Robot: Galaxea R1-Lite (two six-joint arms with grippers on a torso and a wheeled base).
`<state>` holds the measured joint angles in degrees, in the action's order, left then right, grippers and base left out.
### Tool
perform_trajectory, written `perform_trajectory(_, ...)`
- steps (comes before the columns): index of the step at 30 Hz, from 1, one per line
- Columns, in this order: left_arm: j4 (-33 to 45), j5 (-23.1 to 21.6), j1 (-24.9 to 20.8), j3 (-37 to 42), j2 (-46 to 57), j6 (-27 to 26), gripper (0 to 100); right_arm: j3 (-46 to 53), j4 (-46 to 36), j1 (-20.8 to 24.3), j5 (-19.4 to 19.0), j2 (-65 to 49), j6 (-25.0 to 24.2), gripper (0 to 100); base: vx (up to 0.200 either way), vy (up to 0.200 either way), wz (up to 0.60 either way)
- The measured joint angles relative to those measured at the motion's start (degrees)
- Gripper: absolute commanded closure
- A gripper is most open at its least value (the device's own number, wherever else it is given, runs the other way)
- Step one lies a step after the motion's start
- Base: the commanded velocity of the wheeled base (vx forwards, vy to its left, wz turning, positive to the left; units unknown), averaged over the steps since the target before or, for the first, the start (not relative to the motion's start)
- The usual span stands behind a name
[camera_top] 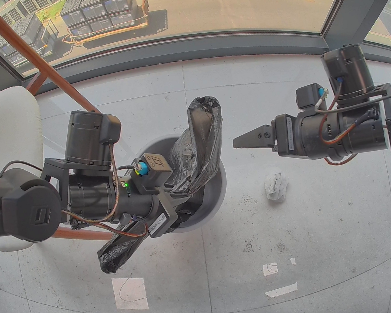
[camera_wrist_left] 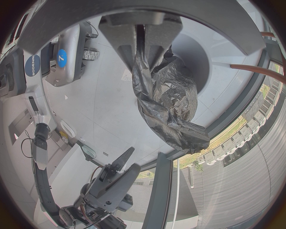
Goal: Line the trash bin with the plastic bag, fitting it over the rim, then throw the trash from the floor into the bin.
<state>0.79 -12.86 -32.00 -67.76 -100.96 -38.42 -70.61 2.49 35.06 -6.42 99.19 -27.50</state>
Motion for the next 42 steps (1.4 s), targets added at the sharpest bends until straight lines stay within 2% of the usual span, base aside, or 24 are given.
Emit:
perform_trajectory(10,-0.09,0.06,0.00,0.01,-0.11,1.18,100,-6.64,-0.06,2.15,2.07,6.57,0.11,0,0.000,0.000,0.00)
perform_trajectory(31,-3.74,2.44,-1.12,0.89,-0.46,4.96,100,-13.07,0.44,0.94,5.58,16.02,0.09,0,0.000,0.000,0.00)
perform_trajectory(32,-3.74,2.49,-1.16,0.89,-0.48,4.95,100,-13.29,0.52,0.88,5.67,16.46,0.09,100,0.000,0.000,0.00)
perform_trajectory(42,-3.85,4.02,-1.60,0.76,-1.22,4.99,100,-15.75,1.96,0.90,6.47,18.88,-0.35,100,0.000,0.000,0.00)
